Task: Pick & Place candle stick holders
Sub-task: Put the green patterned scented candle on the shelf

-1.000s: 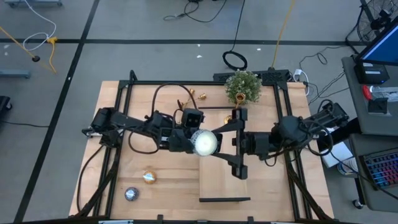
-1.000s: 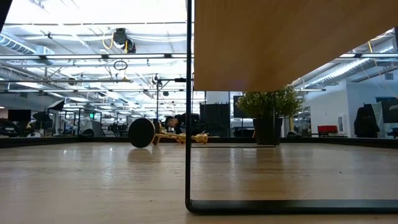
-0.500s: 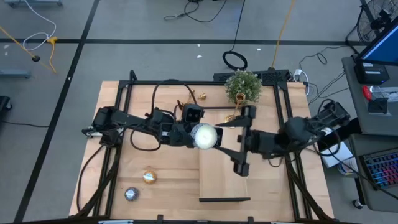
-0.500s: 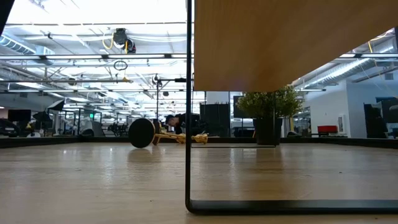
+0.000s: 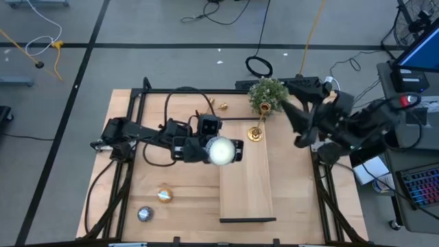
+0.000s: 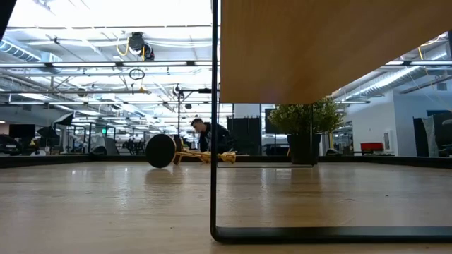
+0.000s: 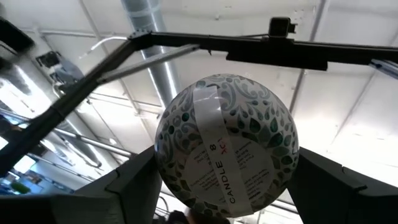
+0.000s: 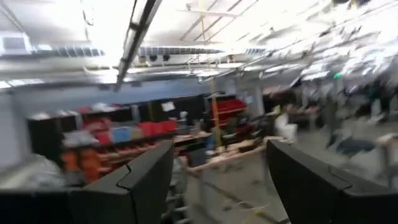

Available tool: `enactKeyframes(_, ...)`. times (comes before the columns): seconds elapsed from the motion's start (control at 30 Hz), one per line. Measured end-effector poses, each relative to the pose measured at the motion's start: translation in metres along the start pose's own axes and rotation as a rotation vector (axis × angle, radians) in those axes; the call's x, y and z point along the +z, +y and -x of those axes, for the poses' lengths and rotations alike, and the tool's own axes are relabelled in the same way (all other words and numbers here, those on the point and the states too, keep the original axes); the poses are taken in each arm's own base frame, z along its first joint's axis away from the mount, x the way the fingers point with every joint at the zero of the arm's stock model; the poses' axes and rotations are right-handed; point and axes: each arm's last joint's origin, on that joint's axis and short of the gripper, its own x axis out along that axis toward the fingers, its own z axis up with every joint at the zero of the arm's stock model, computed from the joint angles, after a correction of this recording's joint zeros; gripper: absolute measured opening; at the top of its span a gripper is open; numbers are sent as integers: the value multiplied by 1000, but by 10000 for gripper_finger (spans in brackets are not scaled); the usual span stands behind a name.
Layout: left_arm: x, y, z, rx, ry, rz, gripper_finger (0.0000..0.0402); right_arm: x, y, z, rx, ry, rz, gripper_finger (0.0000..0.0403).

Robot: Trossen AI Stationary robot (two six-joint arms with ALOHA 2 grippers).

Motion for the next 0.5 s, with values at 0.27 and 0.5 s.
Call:
enactKeyframes(0.27, 18, 6, 9, 26, -8, -24, 290, -7, 5, 2, 107, 35, 46, 251)
enactKeyframes(0.5, 19, 10, 10, 52, 6, -37, 290, -7, 14, 13, 175, 71, -23, 251)
